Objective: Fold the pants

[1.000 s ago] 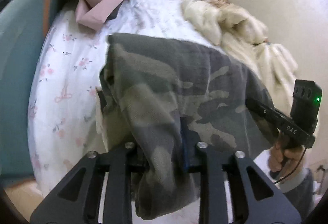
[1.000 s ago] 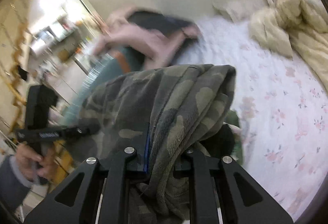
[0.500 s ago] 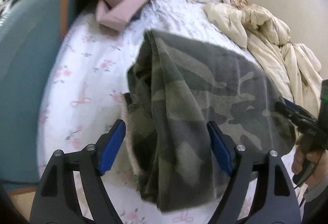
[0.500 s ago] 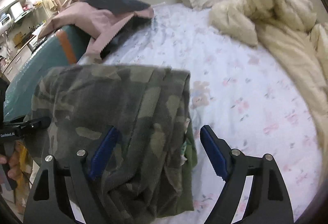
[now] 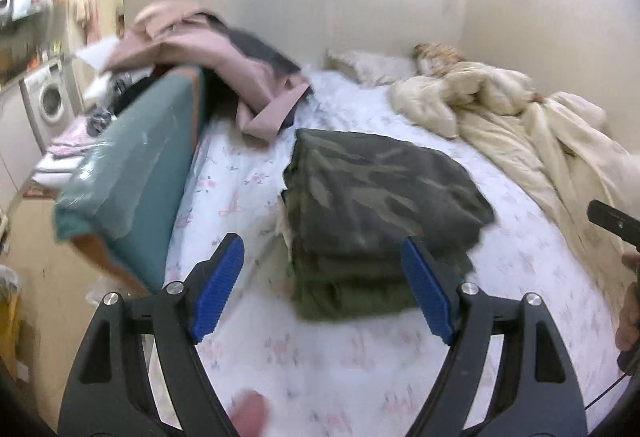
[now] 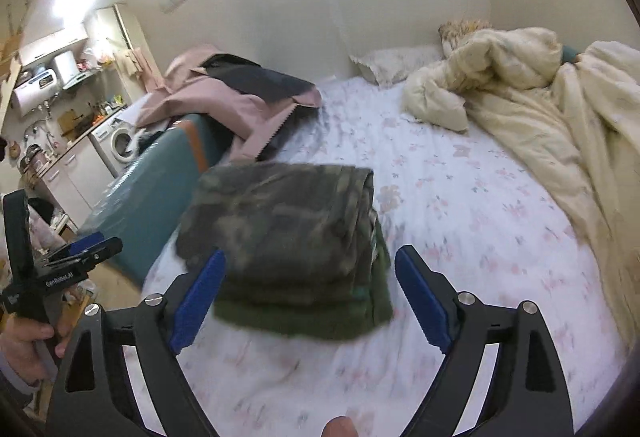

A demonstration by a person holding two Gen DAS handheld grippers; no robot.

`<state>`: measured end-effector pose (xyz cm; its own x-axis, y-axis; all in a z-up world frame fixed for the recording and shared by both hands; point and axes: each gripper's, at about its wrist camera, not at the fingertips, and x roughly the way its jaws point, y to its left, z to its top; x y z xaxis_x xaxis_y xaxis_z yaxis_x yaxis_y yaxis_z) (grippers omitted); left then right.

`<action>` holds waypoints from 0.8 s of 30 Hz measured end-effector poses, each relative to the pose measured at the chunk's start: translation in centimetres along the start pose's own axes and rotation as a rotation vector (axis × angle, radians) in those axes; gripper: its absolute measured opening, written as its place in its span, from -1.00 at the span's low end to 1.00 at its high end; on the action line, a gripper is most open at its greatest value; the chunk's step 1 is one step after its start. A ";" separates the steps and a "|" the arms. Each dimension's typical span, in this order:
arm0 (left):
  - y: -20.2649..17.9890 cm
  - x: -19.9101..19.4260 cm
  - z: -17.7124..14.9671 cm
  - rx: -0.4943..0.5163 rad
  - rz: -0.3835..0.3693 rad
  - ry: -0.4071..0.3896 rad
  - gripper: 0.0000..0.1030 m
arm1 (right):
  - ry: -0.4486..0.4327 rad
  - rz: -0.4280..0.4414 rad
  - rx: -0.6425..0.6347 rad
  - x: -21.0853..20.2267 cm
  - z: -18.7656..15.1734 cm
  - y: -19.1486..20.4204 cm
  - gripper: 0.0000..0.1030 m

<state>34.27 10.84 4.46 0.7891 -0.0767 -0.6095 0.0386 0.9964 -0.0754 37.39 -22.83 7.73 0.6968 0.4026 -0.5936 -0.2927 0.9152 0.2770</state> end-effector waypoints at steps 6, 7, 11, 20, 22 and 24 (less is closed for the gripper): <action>-3.2 -8.8 -6.9 -0.034 -0.011 -0.015 0.52 | -0.037 -0.024 -0.026 -8.2 -7.2 3.7 0.81; -4.0 -10.5 -8.0 -0.016 0.003 -0.023 0.52 | -0.049 -0.028 -0.028 -9.7 -8.5 4.3 0.81; -5.5 -15.3 -11.7 -0.007 0.022 -0.084 0.54 | -0.079 -0.055 -0.037 -13.4 -12.3 5.9 0.87; -7.1 -20.3 -18.5 -0.005 0.034 -0.119 1.00 | -0.186 -0.093 -0.081 -18.4 -20.9 8.1 0.93; -8.0 -19.9 -19.8 0.029 0.034 -0.092 1.00 | -0.199 -0.110 -0.089 -18.5 -22.4 8.3 0.94; -8.2 -19.5 -20.5 0.024 0.034 -0.072 1.00 | -0.192 -0.105 -0.061 -18.3 -23.1 8.3 0.96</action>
<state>5.98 3.40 0.85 0.8325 -0.0406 -0.5526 0.0246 0.9990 -0.0363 7.07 -22.17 3.47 0.8359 0.2992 -0.4602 -0.2470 0.9537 0.1713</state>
